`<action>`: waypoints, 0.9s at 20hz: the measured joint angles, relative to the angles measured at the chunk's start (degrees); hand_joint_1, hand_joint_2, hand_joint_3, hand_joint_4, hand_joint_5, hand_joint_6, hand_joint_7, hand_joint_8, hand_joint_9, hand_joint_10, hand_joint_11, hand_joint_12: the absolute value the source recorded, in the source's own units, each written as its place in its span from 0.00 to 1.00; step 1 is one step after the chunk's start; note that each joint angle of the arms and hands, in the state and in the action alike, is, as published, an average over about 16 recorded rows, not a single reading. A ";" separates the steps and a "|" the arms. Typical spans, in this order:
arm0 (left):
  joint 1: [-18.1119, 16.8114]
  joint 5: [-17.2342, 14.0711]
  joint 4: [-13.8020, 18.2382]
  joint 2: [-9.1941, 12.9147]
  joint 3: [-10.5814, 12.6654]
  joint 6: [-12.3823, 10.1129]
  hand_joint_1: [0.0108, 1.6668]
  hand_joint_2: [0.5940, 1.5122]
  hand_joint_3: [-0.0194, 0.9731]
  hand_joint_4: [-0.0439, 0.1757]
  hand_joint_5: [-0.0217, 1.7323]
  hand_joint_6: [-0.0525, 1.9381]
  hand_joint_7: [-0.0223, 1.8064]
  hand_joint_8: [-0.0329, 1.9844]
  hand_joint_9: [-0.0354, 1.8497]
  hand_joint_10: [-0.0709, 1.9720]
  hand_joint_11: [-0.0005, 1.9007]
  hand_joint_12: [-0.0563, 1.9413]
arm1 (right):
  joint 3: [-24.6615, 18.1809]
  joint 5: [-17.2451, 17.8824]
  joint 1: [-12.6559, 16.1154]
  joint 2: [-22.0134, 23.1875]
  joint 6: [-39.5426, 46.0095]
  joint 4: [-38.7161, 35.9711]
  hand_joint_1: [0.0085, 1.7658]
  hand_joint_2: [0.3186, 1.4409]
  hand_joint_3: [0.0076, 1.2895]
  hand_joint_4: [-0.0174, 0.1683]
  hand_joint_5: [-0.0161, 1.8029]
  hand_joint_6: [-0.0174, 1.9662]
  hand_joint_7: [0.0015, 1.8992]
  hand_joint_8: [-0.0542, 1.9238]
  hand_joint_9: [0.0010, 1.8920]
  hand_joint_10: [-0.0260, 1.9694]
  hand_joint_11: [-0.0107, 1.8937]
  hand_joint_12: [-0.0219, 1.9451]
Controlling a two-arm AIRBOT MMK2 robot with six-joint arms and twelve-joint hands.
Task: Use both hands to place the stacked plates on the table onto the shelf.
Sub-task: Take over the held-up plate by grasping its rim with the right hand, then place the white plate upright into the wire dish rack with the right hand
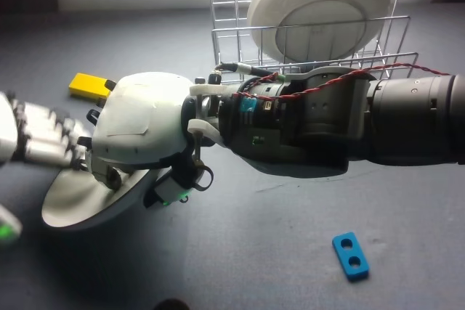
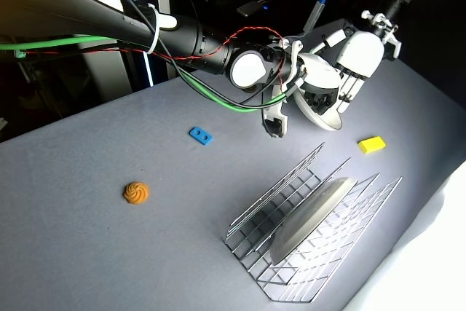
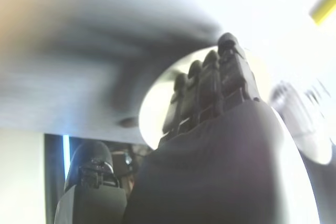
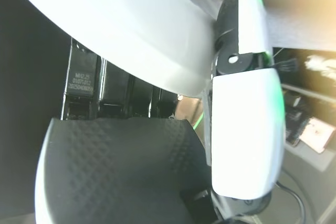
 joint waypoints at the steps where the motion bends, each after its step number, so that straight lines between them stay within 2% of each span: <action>1: -1.06 -0.05 0.06 0.11 0.10 -0.10 0.00 0.58 0.04 0.19 0.01 0.03 0.02 0.02 0.02 0.01 0.01 0.04 | -0.01 -0.04 0.07 0.11 0.05 0.33 0.63 0.55 0.01 0.07 0.53 0.21 0.54 0.26 0.64 0.09 0.45 0.48; 6: -5.70 -0.28 0.03 0.67 0.78 -0.58 0.00 0.57 0.04 0.20 0.02 0.03 0.02 0.02 0.03 0.01 0.01 0.04 | -0.28 -0.64 0.72 1.28 0.25 2.57 0.64 0.54 0.01 0.13 0.53 0.21 0.55 0.27 0.66 0.09 0.44 0.49; 9: -7.37 -0.44 -0.07 0.97 1.27 -0.90 0.00 0.57 0.04 0.21 0.02 0.03 0.02 0.02 0.03 0.01 0.01 0.04 | -0.98 -1.42 1.47 2.53 0.27 4.28 0.65 0.54 0.01 0.16 0.54 0.21 0.56 0.27 0.67 0.09 0.44 0.50; 18: -8.63 -0.48 0.14 1.21 2.55 -1.24 0.00 0.57 0.04 0.21 0.02 0.03 0.02 0.02 0.03 0.01 0.01 0.04 | -7.72 -4.31 5.80 9.95 0.27 12.63 0.68 0.55 0.01 0.22 0.57 0.29 0.59 0.33 0.69 0.03 0.43 0.51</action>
